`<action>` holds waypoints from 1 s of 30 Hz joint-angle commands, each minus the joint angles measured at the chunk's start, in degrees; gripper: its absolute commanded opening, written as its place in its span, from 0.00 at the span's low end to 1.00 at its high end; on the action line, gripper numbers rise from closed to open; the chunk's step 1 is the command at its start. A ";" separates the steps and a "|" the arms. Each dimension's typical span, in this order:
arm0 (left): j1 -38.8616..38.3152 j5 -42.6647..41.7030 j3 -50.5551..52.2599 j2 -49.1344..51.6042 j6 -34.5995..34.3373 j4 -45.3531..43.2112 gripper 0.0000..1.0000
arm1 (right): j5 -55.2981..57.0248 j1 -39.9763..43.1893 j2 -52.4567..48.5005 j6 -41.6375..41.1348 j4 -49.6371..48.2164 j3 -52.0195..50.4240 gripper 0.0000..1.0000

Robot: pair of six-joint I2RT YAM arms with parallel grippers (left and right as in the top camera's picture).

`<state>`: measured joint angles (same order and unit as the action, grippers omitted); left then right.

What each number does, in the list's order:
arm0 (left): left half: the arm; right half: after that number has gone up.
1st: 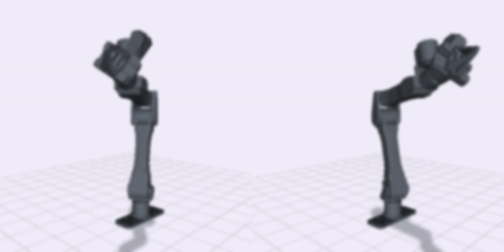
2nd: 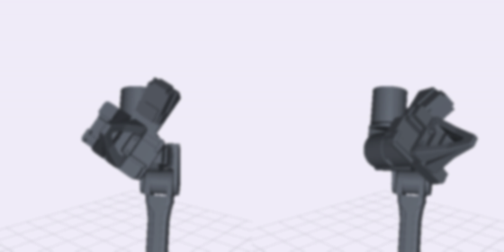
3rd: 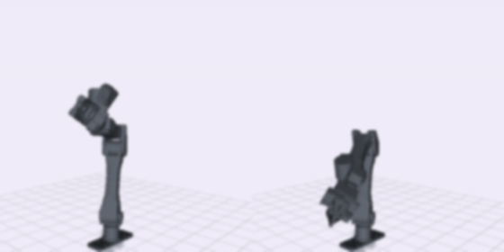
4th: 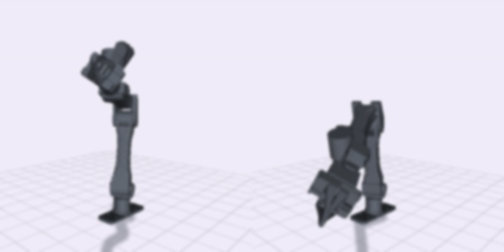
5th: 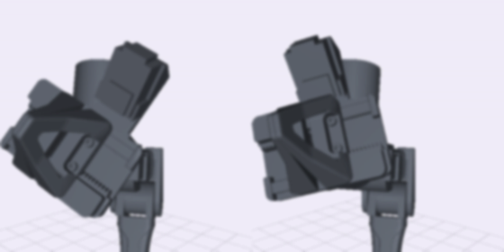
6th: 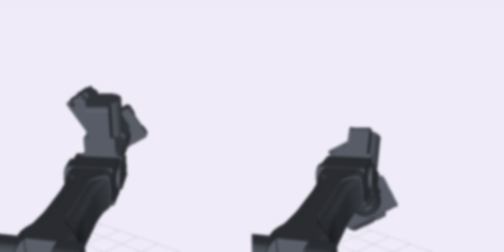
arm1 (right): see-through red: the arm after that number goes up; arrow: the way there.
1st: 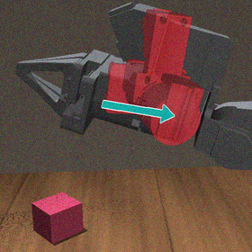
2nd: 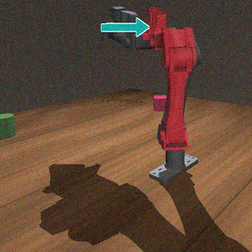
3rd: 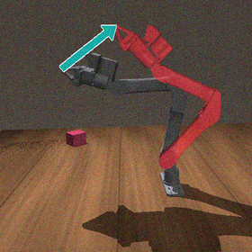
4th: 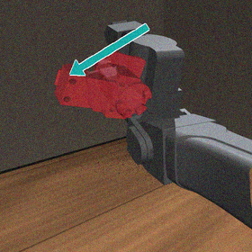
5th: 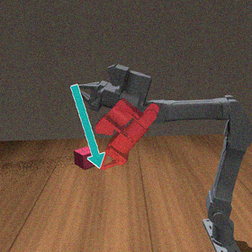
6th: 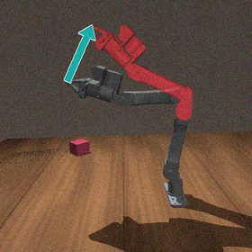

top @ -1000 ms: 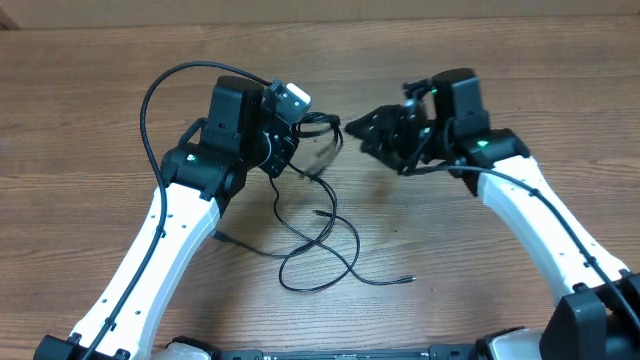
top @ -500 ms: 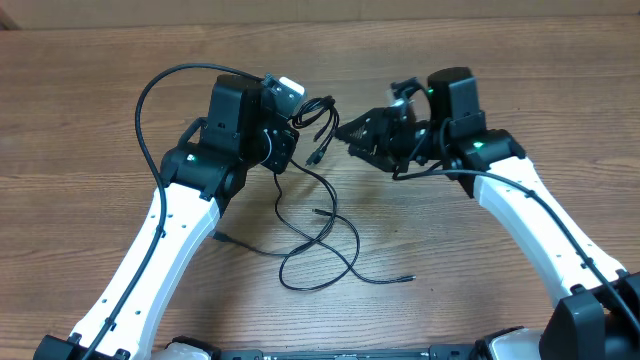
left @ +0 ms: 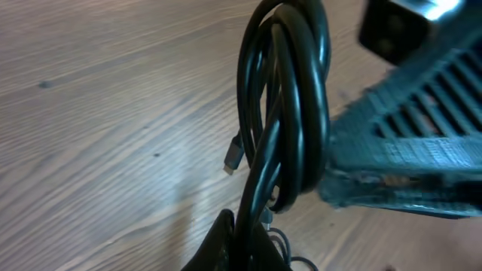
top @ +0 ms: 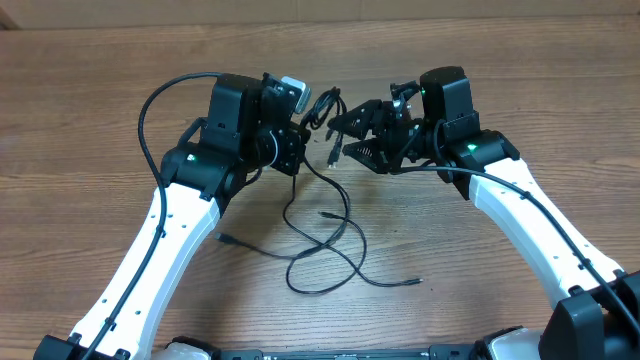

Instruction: Untangle cables

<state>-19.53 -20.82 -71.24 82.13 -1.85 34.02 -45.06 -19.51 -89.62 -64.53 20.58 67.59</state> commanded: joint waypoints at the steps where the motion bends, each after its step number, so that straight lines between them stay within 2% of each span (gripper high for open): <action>1: -0.44 -8.48 -0.15 0.15 -1.62 -0.68 0.04 | 2.27 -1.14 0.44 -8.00 -1.33 0.68 0.64; 6: -0.44 -14.71 -0.15 0.15 -1.57 -2.49 0.04 | 5.62 -1.16 0.44 -10.54 -1.64 0.68 0.64; 19: -2.36 -15.21 -0.15 0.15 -1.31 -3.67 0.04 | 4.92 -1.18 0.44 -10.60 -6.14 0.68 0.64; 30: -2.23 -15.19 -0.15 0.15 -1.36 -6.99 0.04 | 5.42 -3.96 0.44 3.48 0.22 0.68 0.47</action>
<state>-21.41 -34.59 -71.13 82.17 -3.05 29.10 -39.11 -21.28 -89.62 -67.48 18.76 67.64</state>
